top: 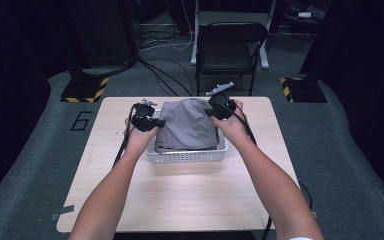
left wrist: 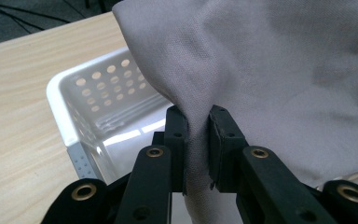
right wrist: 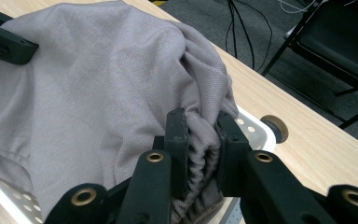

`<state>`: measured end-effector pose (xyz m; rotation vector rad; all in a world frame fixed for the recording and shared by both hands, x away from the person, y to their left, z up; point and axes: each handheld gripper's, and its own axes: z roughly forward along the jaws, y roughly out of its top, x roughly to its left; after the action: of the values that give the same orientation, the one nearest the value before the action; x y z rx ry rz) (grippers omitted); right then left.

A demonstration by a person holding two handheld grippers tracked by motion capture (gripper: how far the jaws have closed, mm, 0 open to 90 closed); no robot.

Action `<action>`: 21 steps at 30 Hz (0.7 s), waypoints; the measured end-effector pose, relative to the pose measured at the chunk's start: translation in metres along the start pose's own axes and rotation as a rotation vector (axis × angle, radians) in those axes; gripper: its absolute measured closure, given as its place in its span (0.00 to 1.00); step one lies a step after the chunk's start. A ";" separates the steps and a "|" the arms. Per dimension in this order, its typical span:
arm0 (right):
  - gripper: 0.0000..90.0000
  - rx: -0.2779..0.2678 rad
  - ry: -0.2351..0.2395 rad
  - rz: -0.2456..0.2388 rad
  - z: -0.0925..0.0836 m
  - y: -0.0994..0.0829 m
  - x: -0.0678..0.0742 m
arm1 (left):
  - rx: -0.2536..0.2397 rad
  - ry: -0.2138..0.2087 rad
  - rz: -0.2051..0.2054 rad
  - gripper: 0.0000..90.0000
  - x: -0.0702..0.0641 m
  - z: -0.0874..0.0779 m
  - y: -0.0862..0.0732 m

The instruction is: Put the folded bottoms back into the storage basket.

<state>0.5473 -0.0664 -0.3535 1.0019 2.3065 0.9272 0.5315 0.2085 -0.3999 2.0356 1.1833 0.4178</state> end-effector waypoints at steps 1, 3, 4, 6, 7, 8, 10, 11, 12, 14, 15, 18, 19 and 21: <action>0.86 -0.006 -0.002 -0.006 0.001 -0.001 0.000 | 0.003 0.000 -0.002 0.88 0.000 0.002 -0.001; 0.86 0.003 -0.003 -0.013 0.004 -0.002 0.000 | 0.006 -0.001 -0.004 0.88 0.000 0.005 -0.002; 0.86 0.003 -0.007 -0.018 0.005 -0.003 0.000 | 0.012 0.000 0.002 0.88 0.000 0.005 -0.003; 0.86 0.008 -0.011 -0.012 0.008 -0.005 0.000 | 0.008 0.004 -0.008 0.88 -0.001 0.008 -0.004; 0.86 0.018 -0.010 -0.013 0.009 -0.006 -0.001 | 0.014 0.002 -0.006 0.88 -0.001 0.009 -0.005; 0.86 0.024 -0.010 -0.004 0.011 -0.007 0.000 | 0.019 0.003 -0.006 0.88 0.000 0.011 -0.006; 0.86 0.030 -0.016 -0.008 0.014 -0.009 0.000 | 0.024 0.009 -0.010 0.88 0.000 0.014 -0.008; 0.86 0.036 -0.018 -0.004 0.016 -0.010 0.001 | 0.020 0.009 -0.025 0.88 -0.001 0.016 -0.010; 0.86 0.038 -0.022 -0.017 0.018 -0.011 0.001 | 0.029 0.008 -0.018 0.88 0.000 0.017 -0.011; 0.86 0.032 -0.026 -0.019 0.021 -0.012 0.001 | 0.026 0.005 -0.035 0.88 -0.001 0.019 -0.012; 0.86 0.044 -0.022 -0.012 0.021 -0.012 0.001 | 0.021 0.004 -0.033 0.88 -0.002 0.020 -0.013; 0.86 0.040 -0.021 -0.004 0.023 -0.014 0.001 | 0.024 -0.003 -0.032 0.88 -0.002 0.019 -0.016; 0.85 0.043 -0.019 0.011 0.023 -0.015 0.001 | 0.021 -0.004 -0.031 0.88 -0.001 0.019 -0.017; 0.85 0.039 -0.010 0.011 0.024 -0.016 0.000 | 0.017 -0.007 -0.050 0.88 -0.001 0.019 -0.019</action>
<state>0.5552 -0.0655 -0.3813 1.0344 2.3212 0.8830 0.5313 0.2053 -0.4268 2.0162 1.2347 0.3777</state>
